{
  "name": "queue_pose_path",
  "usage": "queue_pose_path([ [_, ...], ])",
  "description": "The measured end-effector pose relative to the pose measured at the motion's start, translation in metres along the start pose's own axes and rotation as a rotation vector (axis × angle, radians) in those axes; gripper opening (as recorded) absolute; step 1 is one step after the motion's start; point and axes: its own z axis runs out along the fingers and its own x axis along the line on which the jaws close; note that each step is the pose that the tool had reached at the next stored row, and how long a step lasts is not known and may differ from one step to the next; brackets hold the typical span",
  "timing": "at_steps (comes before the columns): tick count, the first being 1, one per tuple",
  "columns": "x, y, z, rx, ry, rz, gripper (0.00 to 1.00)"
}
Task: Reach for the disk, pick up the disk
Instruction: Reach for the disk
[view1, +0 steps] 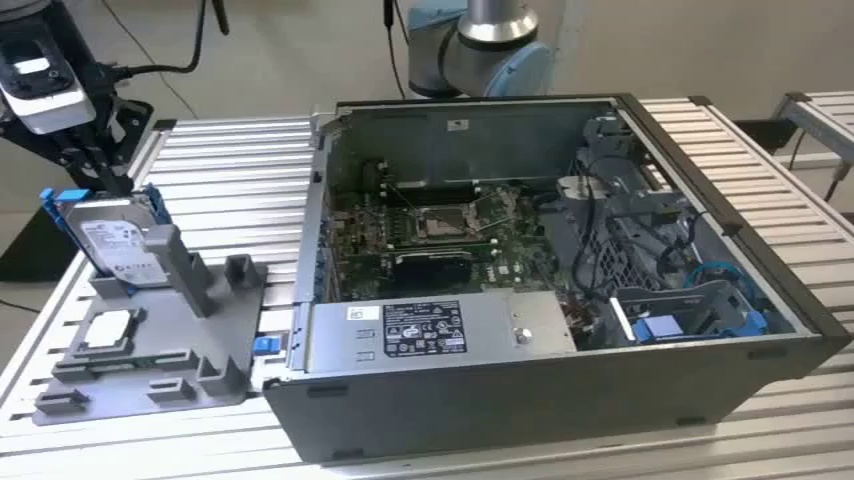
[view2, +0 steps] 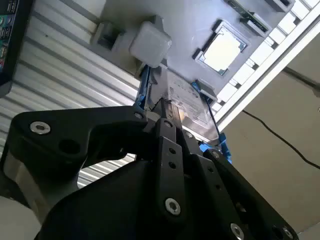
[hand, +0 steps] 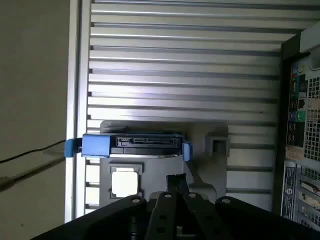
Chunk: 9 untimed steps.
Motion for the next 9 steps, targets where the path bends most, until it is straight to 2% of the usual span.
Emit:
queue_pose_path([
  [9, 0.0000, 0.0000, 0.0000, 0.0000, 0.0000, 0.000, 0.00],
])
